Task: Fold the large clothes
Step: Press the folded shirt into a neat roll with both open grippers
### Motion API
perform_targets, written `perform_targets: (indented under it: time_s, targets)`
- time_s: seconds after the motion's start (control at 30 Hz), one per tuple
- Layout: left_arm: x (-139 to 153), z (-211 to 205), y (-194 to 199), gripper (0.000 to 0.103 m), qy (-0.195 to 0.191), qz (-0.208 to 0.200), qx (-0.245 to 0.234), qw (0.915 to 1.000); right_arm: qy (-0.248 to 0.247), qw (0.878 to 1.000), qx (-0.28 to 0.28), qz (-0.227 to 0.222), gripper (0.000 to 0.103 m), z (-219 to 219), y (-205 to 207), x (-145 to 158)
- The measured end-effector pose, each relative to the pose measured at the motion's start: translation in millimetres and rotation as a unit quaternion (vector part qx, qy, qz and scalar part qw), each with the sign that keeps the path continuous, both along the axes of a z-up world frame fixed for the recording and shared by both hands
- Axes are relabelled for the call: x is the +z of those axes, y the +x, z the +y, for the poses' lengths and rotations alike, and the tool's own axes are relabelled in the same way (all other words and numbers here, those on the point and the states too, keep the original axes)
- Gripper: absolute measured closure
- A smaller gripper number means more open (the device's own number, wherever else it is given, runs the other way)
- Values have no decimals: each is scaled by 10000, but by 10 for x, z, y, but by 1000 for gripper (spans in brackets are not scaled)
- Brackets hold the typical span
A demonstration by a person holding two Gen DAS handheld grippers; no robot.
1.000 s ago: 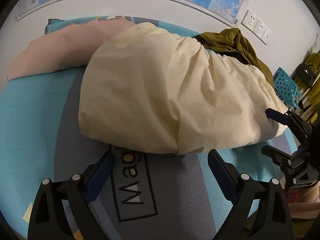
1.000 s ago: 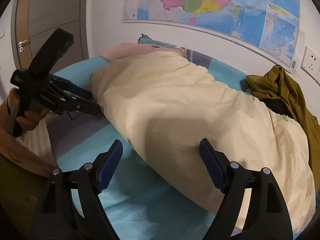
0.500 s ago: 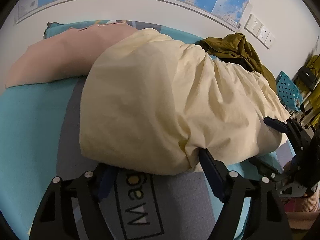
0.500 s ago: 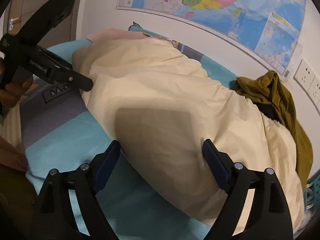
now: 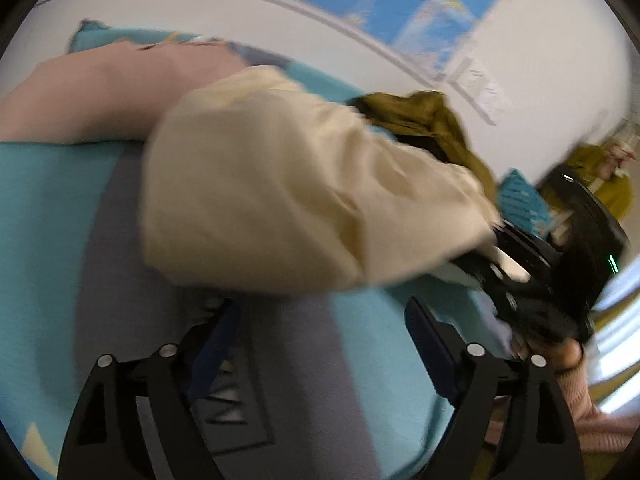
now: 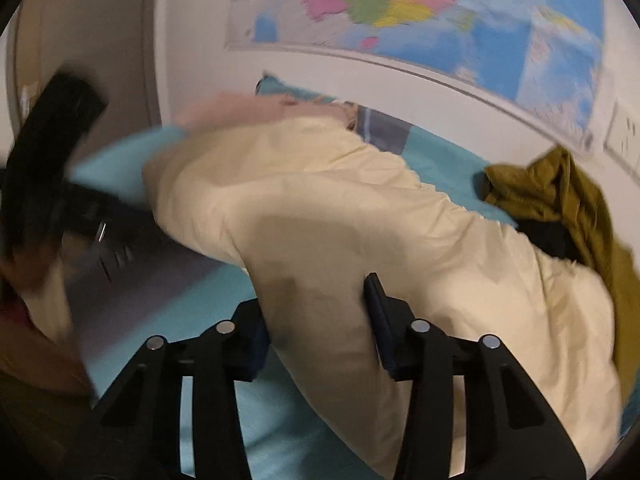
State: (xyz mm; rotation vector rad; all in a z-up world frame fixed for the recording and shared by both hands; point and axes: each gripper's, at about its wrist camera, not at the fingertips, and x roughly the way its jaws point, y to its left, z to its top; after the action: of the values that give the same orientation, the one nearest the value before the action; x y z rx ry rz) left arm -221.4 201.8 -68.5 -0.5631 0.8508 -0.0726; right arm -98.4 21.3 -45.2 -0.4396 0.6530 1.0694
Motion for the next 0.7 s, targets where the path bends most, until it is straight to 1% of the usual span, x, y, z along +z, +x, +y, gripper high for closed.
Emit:
perform_targets:
  time_s: [0.03,0.1,0.13,0.2,0.27,0.33,0.37,0.43,0.47,0.53,0.57,0.6,0.63,0.67,0.7]
  targets:
    - [8,-42,21,14,-105,-64,-79,9999,7,10000,3,15,61,6,-5,6]
    - [-2,-61,86,14,-261,-93,-103,9996,-11,10000,-3,88,61,18,2,0]
    - [-13,-55,135,14,-318,-111,-63,9994,1,10000,-3,92,61,15,-3,-4]
    - [-74,32,257,14,-507,-95,211,9984,48,9998,-12,201,61,-2,1,-12]
    - [-152,138,329,14,-1020,-181,311,9941,75,9995,-40,308,60,-33,6,-30]
    - [-209,208,391,13,-1519,-273,386,9873,97,9991,-62,414,58,-63,5,-43]
    - [-221,245,409,13,-1725,-403,423,9833,126,9987,-86,490,54,-93,0,-42]
    - [-225,275,448,14,-1795,-431,486,9816,309,9958,-130,854,44,-233,-14,-31]
    - [-229,286,460,16,-1783,-419,483,9819,423,9935,-200,1042,40,-348,-18,-22]
    - [-245,279,503,31,-1712,-337,463,9836,739,9862,-384,1431,32,-638,9,12]
    - [-273,263,544,36,-1627,-163,427,9856,896,9815,-487,1618,31,-785,30,25]
    - [-284,293,535,44,-1546,-68,387,9872,1133,9723,-700,1919,30,-1031,73,29]
    - [-295,283,564,49,-1453,24,363,9887,1317,9629,-961,2148,30,-1266,118,20]
    - [-310,272,588,50,-1356,84,354,9901,1426,9552,-1183,2307,28,-1446,152,1]
    - [-298,254,588,51,-1261,84,330,9914,1545,9423,-1519,2551,26,-1716,196,-44]
